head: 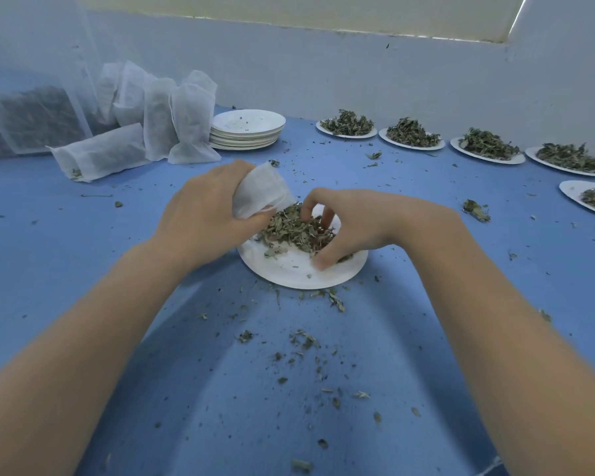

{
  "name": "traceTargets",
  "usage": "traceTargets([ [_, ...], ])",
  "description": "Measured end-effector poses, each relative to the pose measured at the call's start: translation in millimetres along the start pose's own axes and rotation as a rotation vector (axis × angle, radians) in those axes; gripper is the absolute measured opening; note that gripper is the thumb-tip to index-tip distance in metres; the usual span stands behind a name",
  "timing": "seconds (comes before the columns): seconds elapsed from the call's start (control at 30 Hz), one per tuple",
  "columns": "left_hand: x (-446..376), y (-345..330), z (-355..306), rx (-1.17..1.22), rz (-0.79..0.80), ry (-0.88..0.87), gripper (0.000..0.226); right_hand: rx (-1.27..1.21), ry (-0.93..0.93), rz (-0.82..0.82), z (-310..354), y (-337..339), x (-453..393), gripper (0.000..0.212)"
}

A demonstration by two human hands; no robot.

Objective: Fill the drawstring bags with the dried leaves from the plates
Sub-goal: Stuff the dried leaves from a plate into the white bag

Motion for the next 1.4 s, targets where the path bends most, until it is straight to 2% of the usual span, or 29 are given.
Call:
traceTargets([
  [0.1,0,0,0,-0.003,0.001,-0.008,0.039,0.014,0.024,-0.004,7,-3,0,0.049],
  [0.27,0,-2,-2,0.002,0.017,-0.014,0.040,-0.106,0.065,-0.021,11,-5,-2,0.018],
  [0.43,0,-1,0,-0.012,0.024,-0.002,0.042,-0.271,0.087,-0.130,2,20,7,0.013],
  [0.73,1,-1,-7,-0.144,0.086,-0.091,0.049,-0.369,0.201,-0.330,2,56,31,0.015],
  [0.9,0,0,-14,-0.171,0.042,-0.170,0.051,-0.337,0.296,-0.341,18,53,33,0.018],
  [1.03,-1,-2,-20,-0.117,0.029,-0.188,0.051,-0.325,0.384,-0.345,34,47,33,0.021],
  [1.13,-1,-3,-22,-0.026,0.021,-0.149,0.034,-0.344,0.461,-0.425,45,46,34,0.027],
  [1.2,0,0,-20,0.068,-0.013,-0.114,0.032,-0.340,0.475,-0.445,49,42,33,0.030],
  [1.4,1,0,-22,0.115,-0.015,-0.129,0.046,-0.252,0.427,-0.273,49,32,28,0.033],
])
Point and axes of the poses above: each hand's wrist, its own x-axis away from the middle knuckle, its own y-axis out of the back of the hand, z = x × y, the point moved 7 cm from there along -x, towards the middle knuckle, and after that the axes turned 11 degrees about -y, right-handed, at the moved point
